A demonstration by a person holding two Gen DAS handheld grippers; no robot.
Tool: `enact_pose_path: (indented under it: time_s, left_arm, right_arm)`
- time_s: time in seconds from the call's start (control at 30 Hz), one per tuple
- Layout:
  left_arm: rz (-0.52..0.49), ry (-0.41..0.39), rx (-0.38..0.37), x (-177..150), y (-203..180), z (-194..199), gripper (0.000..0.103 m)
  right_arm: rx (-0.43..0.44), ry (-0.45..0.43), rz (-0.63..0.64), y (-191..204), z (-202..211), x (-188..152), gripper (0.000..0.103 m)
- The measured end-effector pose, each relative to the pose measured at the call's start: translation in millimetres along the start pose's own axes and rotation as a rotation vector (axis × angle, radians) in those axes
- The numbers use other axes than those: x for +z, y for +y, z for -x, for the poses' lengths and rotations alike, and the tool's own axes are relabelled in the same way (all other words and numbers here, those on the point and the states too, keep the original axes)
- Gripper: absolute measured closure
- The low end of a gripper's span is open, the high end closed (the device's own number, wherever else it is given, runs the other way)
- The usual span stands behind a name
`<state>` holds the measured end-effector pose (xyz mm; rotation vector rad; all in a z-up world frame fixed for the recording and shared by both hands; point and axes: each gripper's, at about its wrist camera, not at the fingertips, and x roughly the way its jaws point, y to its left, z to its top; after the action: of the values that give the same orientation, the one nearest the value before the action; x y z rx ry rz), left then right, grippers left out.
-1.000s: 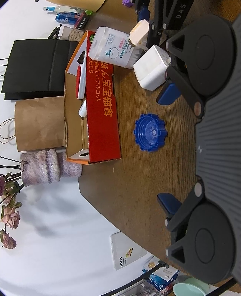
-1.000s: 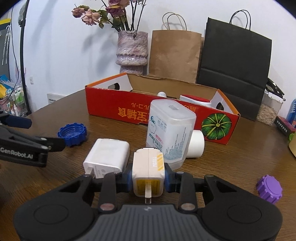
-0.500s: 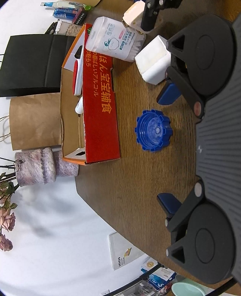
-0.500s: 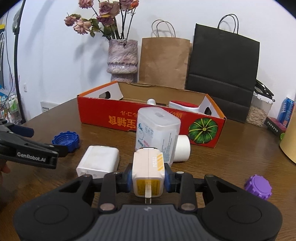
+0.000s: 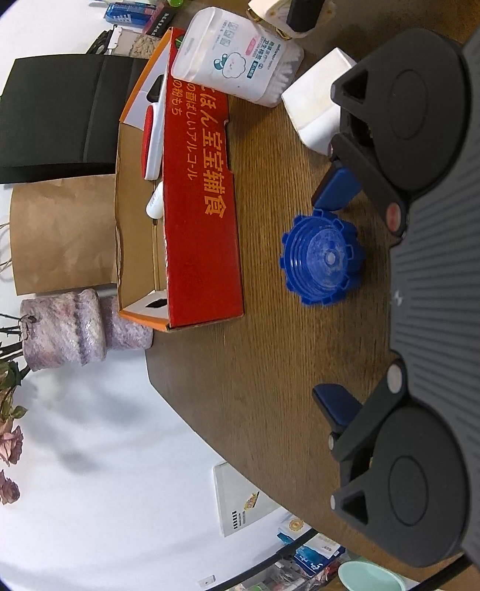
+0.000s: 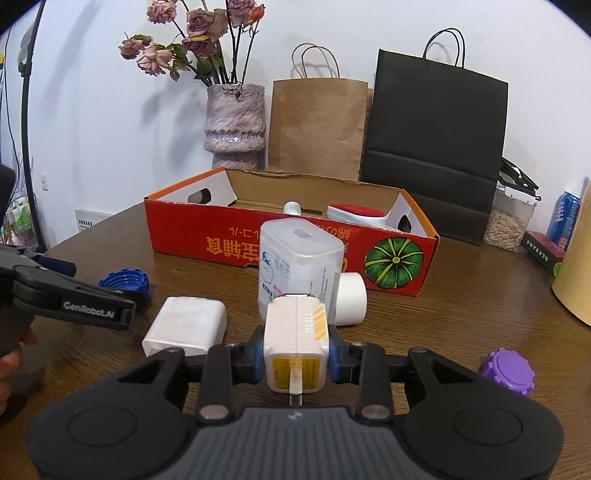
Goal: Organize rigid objects
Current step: 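Lift the plug adapter with the right gripper while the left gripper grasps the blue cap, then carry the plug adapter and blue cap with both grippers over the box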
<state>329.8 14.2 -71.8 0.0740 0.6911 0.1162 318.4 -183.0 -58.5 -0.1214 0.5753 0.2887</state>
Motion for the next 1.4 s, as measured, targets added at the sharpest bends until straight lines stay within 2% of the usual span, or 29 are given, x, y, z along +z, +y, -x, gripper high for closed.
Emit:
enact_pose_path:
  time_s: [0.07, 0.2, 0.23, 0.47, 0.97, 1.4]
  left_arm:
    - [-0.003, 0.007, -0.017, -0.2, -1.3, -1.1, 0.019]
    - [0.003, 0.002, -0.062, -0.2, -2.2, -0.3, 0.038]
    - [0.006, 0.001, -0.081, -0.3, -2.0, 0.3, 0.047]
    - [0.009, -0.017, -0.101, -0.8, -3.2, 5.8, 0.047]
    - [-0.005, -0.086, -0.075, 0.0, -5.1, 24.3, 0.047]
    - [-0.013, -0.141, -0.083, 2.8, -23.2, 45.8, 0.047]
  right_arm:
    - [-0.001, 0.0, 0.0, 0.2, 0.0, -0.1, 0.072]
    - [0.0, 0.0, 0.0, -0.2, -0.1, -0.1, 0.072]
    - [0.001, 0.0, 0.0, -0.1, -0.2, -0.1, 0.072]
    - [-0.001, -0.002, 0.0, -0.3, -0.2, 0.0, 0.072]
    - [-0.005, -0.032, -0.005, 0.0, 7.6, 1.8, 0.072]
    - [-0.01, -0.061, -0.038, -10.1, 19.5, -0.1, 0.072]
